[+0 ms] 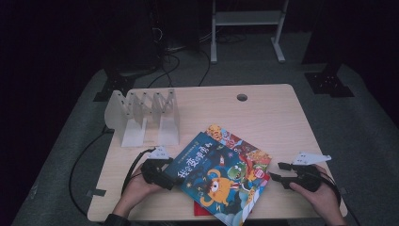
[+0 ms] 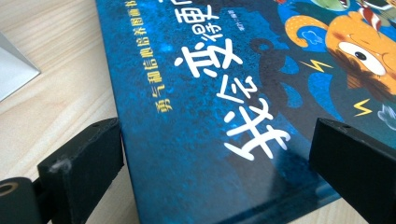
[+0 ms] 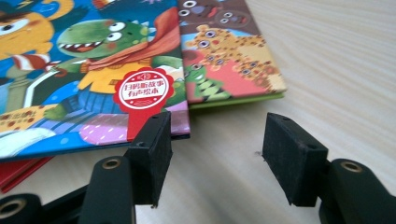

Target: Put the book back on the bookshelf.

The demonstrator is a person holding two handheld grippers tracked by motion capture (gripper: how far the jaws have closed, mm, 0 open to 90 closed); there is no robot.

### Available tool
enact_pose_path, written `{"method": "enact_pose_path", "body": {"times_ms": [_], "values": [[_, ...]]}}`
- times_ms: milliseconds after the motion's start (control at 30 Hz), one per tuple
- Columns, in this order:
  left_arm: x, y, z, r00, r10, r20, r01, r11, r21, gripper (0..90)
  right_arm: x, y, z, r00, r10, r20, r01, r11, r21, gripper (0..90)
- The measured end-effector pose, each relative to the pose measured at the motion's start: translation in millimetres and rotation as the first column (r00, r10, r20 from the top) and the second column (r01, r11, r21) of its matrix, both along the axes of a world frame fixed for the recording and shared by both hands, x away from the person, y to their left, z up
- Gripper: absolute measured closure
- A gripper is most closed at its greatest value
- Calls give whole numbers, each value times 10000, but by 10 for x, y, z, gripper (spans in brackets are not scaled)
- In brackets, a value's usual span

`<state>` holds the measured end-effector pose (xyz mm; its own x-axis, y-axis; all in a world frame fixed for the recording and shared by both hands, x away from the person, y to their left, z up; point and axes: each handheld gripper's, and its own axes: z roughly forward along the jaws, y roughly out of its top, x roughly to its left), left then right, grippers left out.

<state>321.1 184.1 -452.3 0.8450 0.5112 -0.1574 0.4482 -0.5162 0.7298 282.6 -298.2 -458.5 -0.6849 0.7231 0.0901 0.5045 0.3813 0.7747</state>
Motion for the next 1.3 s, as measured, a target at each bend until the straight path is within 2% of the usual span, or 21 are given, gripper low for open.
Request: {"method": "enact_pose_path", "body": {"times_ms": [200,667,1000,1300], "values": [[-9,-6,0,10000,-65,-19,65,10000,-4,24,131,50,14,9990,-197,406,215,9987,-466,389],[-17,-8,4,9999,-100,34,100,9999,27,23,394,141,30,9960,-496,737,566,9937,-966,323],[-23,-1,6,9999,-102,43,102,9999,36,23,651,210,21,9950,-743,675,802,9927,-903,318],[-51,22,2,9999,-75,68,75,10000,-6,23,889,280,-1,9942,-952,497,982,9932,-628,322]]}}
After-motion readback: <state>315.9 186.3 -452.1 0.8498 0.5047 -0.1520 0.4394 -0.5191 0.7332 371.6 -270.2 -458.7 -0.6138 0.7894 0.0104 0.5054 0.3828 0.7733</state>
